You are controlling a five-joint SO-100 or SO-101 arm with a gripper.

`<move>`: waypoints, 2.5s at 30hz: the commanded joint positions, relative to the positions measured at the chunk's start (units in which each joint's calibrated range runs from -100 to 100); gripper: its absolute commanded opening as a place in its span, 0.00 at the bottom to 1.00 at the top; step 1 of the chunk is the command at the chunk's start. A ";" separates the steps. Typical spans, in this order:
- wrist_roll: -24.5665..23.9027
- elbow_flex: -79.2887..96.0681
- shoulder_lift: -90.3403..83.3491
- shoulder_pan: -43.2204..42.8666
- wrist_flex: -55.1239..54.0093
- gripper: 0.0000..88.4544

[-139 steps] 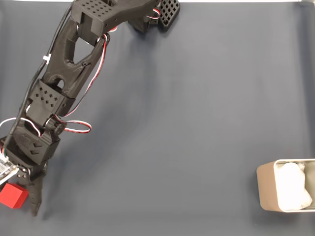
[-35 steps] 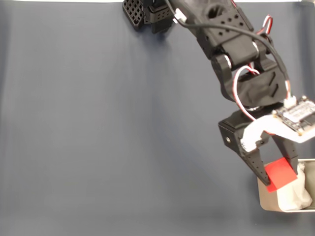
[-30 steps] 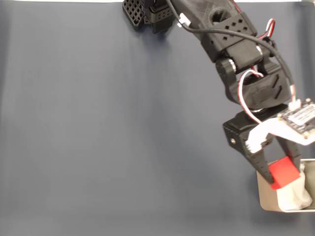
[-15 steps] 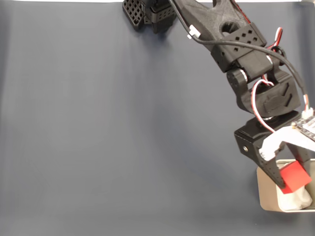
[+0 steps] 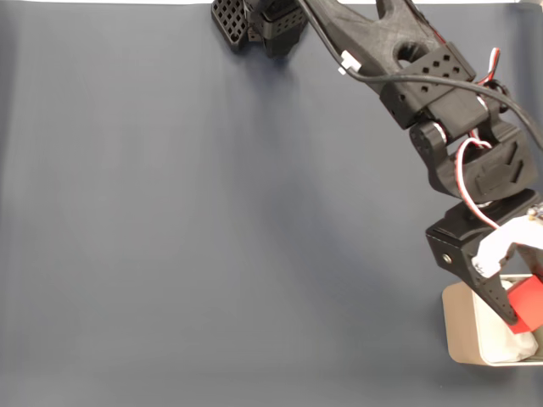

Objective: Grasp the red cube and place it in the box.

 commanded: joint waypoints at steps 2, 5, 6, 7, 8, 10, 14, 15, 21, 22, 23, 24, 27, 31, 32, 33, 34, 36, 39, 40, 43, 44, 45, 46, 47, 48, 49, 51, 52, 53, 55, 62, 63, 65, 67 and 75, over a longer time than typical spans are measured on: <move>0.63 -3.64 -0.08 -0.66 -1.20 0.03; 0.63 -3.64 0.44 -0.88 -1.20 0.03; 0.63 -3.73 0.61 -0.95 -1.20 0.03; 0.68 -3.82 0.96 -1.02 -1.20 0.03; 0.68 -4.00 1.22 -1.09 -1.20 0.03; 0.68 -4.64 2.00 -1.16 -1.20 0.03; 0.63 -6.37 3.82 -1.16 -1.20 0.03; 0.63 -6.56 4.17 -1.09 -1.20 0.03; 0.49 -6.74 5.55 -1.02 -1.93 0.03; 0.49 -6.74 5.81 -0.95 -2.10 0.03; 0.49 -6.74 5.99 -0.95 -2.42 0.03; 0.44 -6.74 6.25 -0.88 -2.83 0.03; 0.15 -6.74 6.68 -0.81 -3.74 0.03; -0.54 -6.74 7.37 -0.74 -3.98 0.03; -0.59 -6.65 7.46 -0.74 -4.06 0.03; -0.63 -6.65 7.55 -0.74 -4.23 0.03; -0.63 -6.65 7.63 -0.81 -4.23 0.03; -0.73 -6.65 7.81 -0.88 -4.39 0.02; -0.78 -6.65 8.07 -1.02 -4.56 0.02; -0.73 -6.65 8.15 -1.02 -4.72 0.02; -0.68 -6.56 8.41 -1.09 -4.88 0.03; -0.68 -6.37 8.41 -1.09 -4.88 0.03; -0.63 -6.37 8.50 -1.16 -4.88 0.03; -0.59 -6.28 8.50 -1.16 -4.88 0.03; -0.59 -6.28 8.59 -1.16 -4.88 0.03; -0.54 -6.28 8.67 -1.16 -4.88 0.03; -0.54 -6.28 8.76 -1.16 -4.88 0.03; -0.54 -6.28 8.85 -1.16 -4.88 0.03; -0.54 -6.28 8.85 -1.16 -4.88 0.03; -0.54 -6.28 8.93 -1.16 -4.88 0.03; -0.44 -6.28 9.02 -1.16 -4.88 0.03; -0.34 -6.28 9.28 -1.23 -4.72 0.03; -0.34 -6.28 9.37 -1.23 -4.72 0.03; -0.29 -6.28 9.37 -1.30 -4.72 0.03; -0.39 -6.46 9.37 -1.30 -4.72 0.07; -1.71 -6.46 8.67 -1.59 -4.39 0.31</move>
